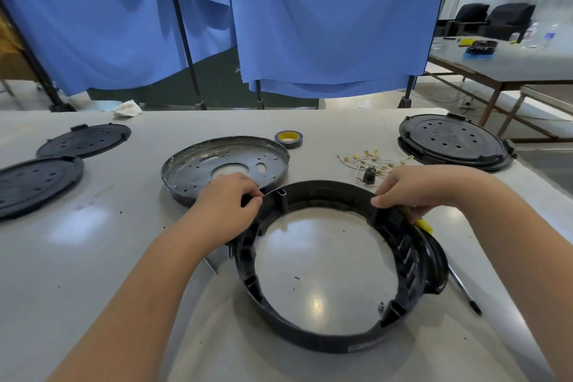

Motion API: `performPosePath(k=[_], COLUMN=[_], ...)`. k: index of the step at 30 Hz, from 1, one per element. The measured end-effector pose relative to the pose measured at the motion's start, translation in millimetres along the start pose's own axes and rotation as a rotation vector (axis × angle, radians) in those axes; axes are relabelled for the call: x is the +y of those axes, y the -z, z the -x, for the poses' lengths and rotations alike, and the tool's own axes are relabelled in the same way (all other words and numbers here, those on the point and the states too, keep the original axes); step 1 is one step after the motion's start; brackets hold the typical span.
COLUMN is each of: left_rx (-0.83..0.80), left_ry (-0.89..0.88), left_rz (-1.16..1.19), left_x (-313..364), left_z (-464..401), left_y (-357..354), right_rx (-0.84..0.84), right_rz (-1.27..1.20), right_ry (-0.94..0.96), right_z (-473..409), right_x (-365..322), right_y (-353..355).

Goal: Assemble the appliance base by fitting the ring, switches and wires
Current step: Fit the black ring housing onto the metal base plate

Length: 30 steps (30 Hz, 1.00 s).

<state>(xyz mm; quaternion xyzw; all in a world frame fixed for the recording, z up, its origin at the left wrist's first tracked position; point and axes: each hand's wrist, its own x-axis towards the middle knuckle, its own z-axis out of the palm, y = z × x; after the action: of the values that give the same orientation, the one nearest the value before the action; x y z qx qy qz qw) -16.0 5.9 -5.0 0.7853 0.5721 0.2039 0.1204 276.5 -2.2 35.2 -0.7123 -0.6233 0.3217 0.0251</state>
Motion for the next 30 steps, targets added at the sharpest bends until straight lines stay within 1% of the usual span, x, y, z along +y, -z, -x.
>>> performPosePath(k=[3, 5, 14, 16, 18, 20, 23, 25, 27, 30], left_rx=[0.060, 0.085, 0.122, 0.162, 0.200, 0.171, -0.054, -0.145, -0.126, -0.023], left_ry=[-0.059, -0.081, -0.101, -0.111, -0.162, -0.249, -0.359, -0.374, -0.352, -0.299], left_rz=[-0.081, -0.094, -0.185, -0.230, -0.205, -0.085, 0.061, 0.086, 0.095, 0.062], left_x=[5, 5, 9, 14, 26, 42, 62, 65, 60, 45], left_z=[1, 1, 2, 6, 10, 16, 27, 31, 27, 19], left_y=[-7, -11, -10, -8, -4, -1, -7, -11, -9, -1], right_rx=[0.019, 0.020, 0.019, 0.036, 0.065, 0.100, 0.152, 0.205, 0.269, 0.284], right_rz=[0.016, 0.012, 0.015, 0.036, 0.044, 0.055, 0.103, 0.170, 0.215, 0.218], right_ry=[-0.001, -0.001, 0.006, 0.016, 0.030, 0.037, 0.040, 0.066, 0.123, 0.262], right_z=[2, 3, 0, 0, 0, 2, 7, 11, 18, 35], right_x=[2, 3, 5, 5, 4, 3, 1, -1, -2, -1], right_y=[2, 3, 6, 5, 5, 6, 6, 5, 5, 0])
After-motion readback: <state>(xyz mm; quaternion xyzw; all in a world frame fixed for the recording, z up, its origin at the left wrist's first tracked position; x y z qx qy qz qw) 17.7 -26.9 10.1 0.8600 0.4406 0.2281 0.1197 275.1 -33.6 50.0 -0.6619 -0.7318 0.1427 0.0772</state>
